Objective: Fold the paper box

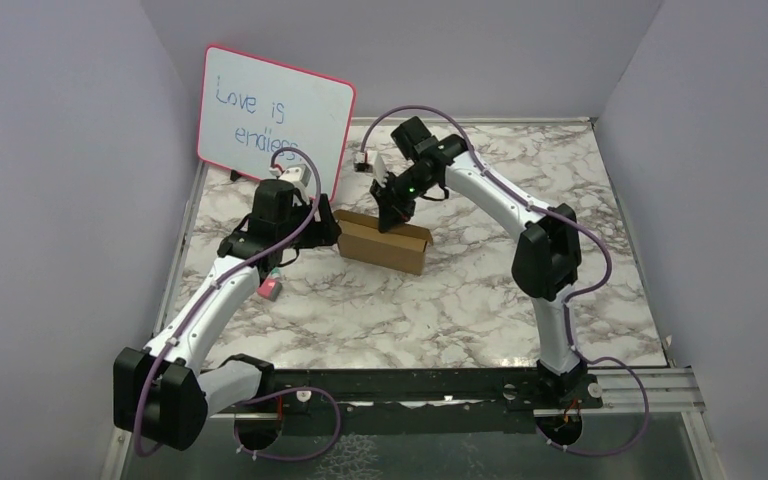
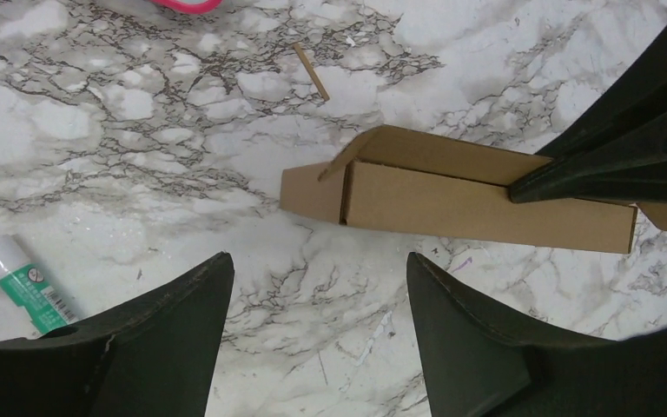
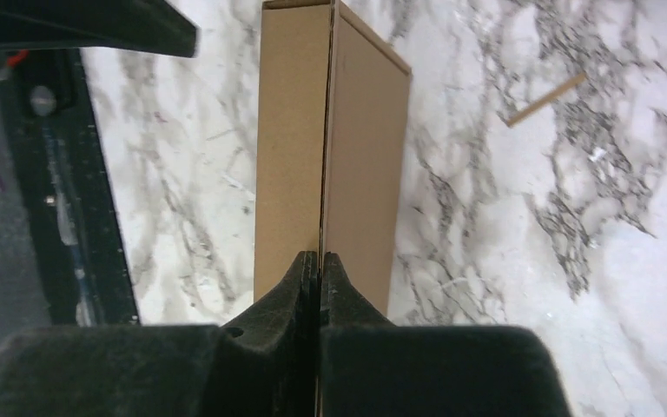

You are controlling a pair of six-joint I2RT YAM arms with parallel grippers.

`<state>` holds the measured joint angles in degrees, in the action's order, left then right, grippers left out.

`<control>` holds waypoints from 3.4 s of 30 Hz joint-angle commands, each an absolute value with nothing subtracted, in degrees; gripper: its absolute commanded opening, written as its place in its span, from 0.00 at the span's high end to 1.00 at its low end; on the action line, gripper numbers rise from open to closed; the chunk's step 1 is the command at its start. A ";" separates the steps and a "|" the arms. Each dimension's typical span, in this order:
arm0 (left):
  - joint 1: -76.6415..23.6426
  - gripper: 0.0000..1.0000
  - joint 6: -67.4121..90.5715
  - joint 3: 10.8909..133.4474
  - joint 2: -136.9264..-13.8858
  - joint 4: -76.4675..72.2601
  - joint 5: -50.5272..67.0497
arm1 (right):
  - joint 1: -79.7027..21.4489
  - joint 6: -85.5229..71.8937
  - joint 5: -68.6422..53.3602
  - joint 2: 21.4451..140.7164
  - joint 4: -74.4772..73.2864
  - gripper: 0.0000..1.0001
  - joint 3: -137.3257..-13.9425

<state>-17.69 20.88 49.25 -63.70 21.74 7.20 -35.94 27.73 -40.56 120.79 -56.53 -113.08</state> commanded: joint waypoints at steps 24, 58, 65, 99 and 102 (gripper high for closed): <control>-17.40 0.31 18.19 55.63 -71.77 21.36 12.46 | -35.51 29.52 -27.97 119.90 -55.77 0.64 -114.06; -17.40 0.36 23.68 46.94 -64.46 14.86 18.29 | -42.35 35.02 -18.38 112.20 -49.35 0.99 -109.88; -17.45 0.37 21.61 46.77 -61.62 16.53 14.48 | -43.94 39.23 -13.45 113.15 -48.64 0.99 -108.68; -17.31 0.30 1.91 55.81 -61.93 22.27 10.55 | -45.79 35.41 -7.76 108.10 -42.66 0.69 -103.99; -17.31 0.30 1.06 57.55 -63.55 22.77 11.38 | -45.79 32.78 -6.61 106.17 -41.65 0.64 -103.06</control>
<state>-17.69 3.11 53.95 -61.78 22.72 9.67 -45.43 36.01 -9.39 110.93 -44.86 -104.27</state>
